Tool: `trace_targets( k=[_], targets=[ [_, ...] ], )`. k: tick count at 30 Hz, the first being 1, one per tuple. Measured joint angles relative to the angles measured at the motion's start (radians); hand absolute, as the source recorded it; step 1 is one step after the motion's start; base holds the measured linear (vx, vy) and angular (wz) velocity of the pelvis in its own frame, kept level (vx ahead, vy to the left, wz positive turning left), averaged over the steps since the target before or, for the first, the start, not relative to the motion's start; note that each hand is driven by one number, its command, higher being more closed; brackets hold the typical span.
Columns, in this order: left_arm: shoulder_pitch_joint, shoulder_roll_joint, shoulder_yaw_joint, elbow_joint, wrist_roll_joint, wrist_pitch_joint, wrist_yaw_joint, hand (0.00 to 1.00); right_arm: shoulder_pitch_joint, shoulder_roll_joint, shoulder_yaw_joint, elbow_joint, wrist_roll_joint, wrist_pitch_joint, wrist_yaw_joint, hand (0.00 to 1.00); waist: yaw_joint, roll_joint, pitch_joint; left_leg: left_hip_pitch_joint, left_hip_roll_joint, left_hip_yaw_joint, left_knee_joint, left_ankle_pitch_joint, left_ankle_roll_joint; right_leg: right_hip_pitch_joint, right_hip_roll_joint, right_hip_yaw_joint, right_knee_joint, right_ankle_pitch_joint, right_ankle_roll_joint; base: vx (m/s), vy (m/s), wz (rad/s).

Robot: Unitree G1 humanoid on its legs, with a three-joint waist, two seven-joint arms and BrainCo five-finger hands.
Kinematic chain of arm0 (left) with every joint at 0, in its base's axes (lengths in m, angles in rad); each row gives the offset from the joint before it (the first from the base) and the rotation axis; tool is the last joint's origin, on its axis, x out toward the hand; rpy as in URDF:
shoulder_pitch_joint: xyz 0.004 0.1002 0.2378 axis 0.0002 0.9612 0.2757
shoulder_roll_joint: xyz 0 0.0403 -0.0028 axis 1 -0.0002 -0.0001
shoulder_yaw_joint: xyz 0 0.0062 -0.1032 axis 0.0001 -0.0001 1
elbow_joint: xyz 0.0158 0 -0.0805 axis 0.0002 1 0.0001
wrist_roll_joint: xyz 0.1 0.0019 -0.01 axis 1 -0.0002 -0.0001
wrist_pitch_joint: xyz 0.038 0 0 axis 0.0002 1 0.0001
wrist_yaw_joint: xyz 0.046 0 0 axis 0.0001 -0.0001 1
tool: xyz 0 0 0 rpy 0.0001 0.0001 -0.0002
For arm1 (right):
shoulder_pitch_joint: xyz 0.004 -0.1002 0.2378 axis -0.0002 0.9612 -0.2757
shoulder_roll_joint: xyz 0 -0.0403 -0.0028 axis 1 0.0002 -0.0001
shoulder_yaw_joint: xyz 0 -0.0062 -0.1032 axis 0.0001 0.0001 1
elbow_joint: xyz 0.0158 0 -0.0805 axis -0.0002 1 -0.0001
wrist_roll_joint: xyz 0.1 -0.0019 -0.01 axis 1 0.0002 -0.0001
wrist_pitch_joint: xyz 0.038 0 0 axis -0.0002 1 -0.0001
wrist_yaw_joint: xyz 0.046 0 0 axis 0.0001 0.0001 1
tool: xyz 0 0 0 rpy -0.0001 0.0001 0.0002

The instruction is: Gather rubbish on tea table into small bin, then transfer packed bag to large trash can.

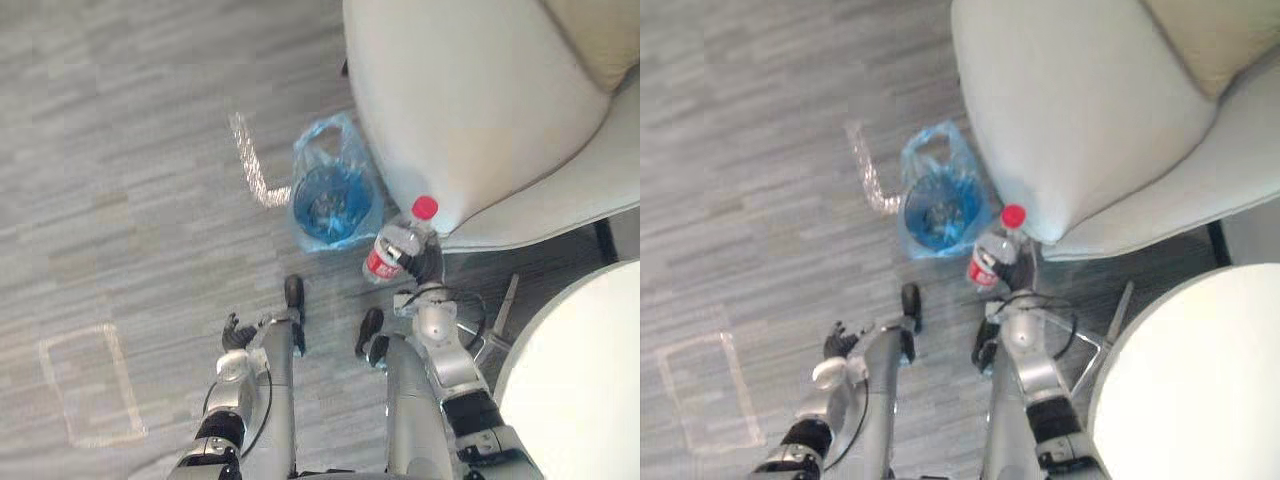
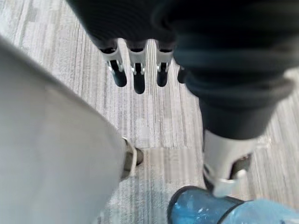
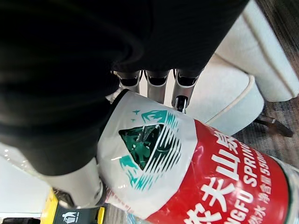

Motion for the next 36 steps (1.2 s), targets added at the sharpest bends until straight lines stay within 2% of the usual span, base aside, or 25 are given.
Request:
trace_targets(
  k=[5,9,19,25,26,36],
  targets=[
    [0.002,0.002,-0.009,-0.099,-0.004,-0.026,0.003,0.00,-0.132,-0.073,-0.019,0.004,-0.002,0.010,-0.032,1.00,0.032,0.000,0.025,-0.124,-0.017,-0.022,0.024,0.006,0.003,-0.118,-0.023,-0.018,0.060,-0.016,0.000,-0.04,0.005,0.22],
    [0.009,0.015,-0.029,-0.128,-0.011,-0.031,0.004,0.00,-0.247,-0.124,-0.017,0.023,-0.004,0.018,-0.053,1.00,0.050,-0.002,0.049,-0.161,-0.033,-0.025,0.011,0.022,0.002,-0.164,-0.040,-0.019,0.081,-0.022,0.000,-0.02,-0.010,0.15],
    [0.024,0.023,-0.088,-0.183,-0.010,-0.054,0.004,0.00,-0.428,-0.217,-0.005,0.179,-0.004,0.024,-0.091,1.00,0.060,-0.006,0.055,-0.209,-0.062,-0.053,-0.030,0.060,-0.004,-0.215,-0.054,-0.022,0.088,-0.028,0.005,-0.01,0.001,0.14],
    [0.038,0.027,-0.118,-0.206,-0.011,-0.079,0.003,0.00,-0.503,-0.218,0.029,0.256,-0.004,0.024,-0.090,1.00,0.069,-0.006,0.055,-0.229,-0.073,-0.062,-0.029,0.064,-0.011,-0.235,-0.061,-0.021,0.107,-0.044,0.004,-0.03,0.006,0.11],
    [0.038,0.027,-0.119,-0.206,-0.011,-0.082,0.003,0.00,-0.508,-0.218,0.033,0.265,-0.005,0.025,-0.090,0.00,0.069,-0.006,0.055,-0.229,-0.073,-0.063,-0.029,0.065,-0.011,-0.235,-0.061,-0.021,0.108,-0.044,0.004,-0.03,0.008,0.04],
    [0.039,0.049,-0.160,-0.217,-0.010,-0.085,0.001,0.00,-0.550,-0.220,0.072,0.295,-0.043,0.028,-0.085,0.00,0.072,-0.005,0.055,-0.235,-0.073,-0.066,-0.030,0.067,-0.012,-0.244,-0.061,-0.020,0.114,-0.045,0.003,-0.05,0.018,0.01]
  ],
)
